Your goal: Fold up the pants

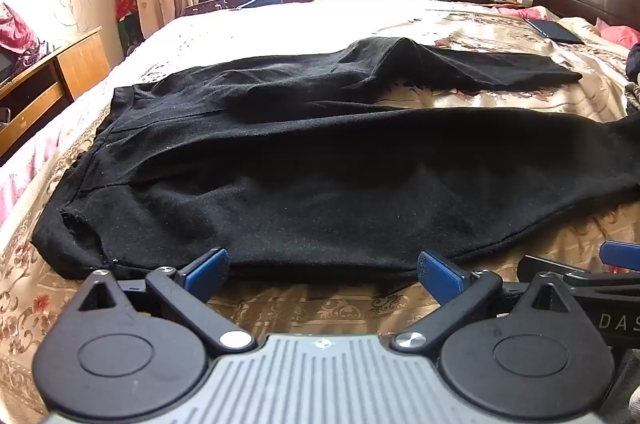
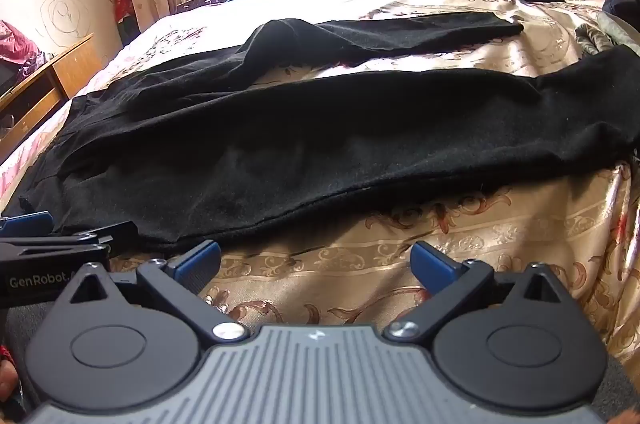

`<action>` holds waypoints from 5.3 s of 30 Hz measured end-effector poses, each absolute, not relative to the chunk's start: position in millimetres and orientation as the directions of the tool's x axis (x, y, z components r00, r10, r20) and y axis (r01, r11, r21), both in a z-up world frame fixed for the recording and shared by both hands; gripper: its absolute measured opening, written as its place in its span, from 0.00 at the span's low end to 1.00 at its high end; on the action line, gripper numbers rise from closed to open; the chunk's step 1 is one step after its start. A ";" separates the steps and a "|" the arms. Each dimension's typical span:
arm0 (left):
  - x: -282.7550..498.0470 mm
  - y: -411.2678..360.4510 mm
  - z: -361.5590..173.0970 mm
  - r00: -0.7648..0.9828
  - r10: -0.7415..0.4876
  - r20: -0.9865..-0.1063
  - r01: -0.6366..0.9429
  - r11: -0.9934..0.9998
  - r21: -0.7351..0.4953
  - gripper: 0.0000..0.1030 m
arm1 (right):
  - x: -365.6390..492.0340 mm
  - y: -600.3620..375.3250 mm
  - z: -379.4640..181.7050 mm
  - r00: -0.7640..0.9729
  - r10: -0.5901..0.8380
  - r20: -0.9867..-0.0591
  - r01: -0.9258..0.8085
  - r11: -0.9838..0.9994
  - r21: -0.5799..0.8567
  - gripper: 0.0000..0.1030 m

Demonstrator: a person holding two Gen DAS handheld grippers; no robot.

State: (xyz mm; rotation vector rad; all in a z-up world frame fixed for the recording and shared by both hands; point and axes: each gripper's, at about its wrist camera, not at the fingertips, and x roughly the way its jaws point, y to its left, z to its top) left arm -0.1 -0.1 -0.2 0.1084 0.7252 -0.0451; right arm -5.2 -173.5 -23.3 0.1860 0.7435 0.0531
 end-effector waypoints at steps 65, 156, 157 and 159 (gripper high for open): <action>1.6 -0.9 -1.6 0.743 -0.001 -0.669 0.078 0.993 0.085 1.00 | -4.6 -172.5 -25.6 0.728 0.125 -0.675 0.006 0.982 0.188 0.97; 37.7 303.7 -4.1 0.645 0.218 -0.733 -0.164 0.976 0.145 0.56 | 70.0 172.0 -26.5 0.313 0.572 -0.759 -0.830 0.553 0.074 0.13; 35.3 303.3 -2.4 0.647 0.225 -0.728 -0.170 0.974 0.149 0.56 | 71.2 172.2 -24.3 0.305 0.576 -0.758 -0.824 0.559 0.093 0.16; 30.8 297.6 5.0 0.661 0.241 -0.711 -0.176 0.970 0.165 0.56 | 73.3 161.9 -15.6 0.296 0.601 -0.743 -0.797 0.583 0.154 0.17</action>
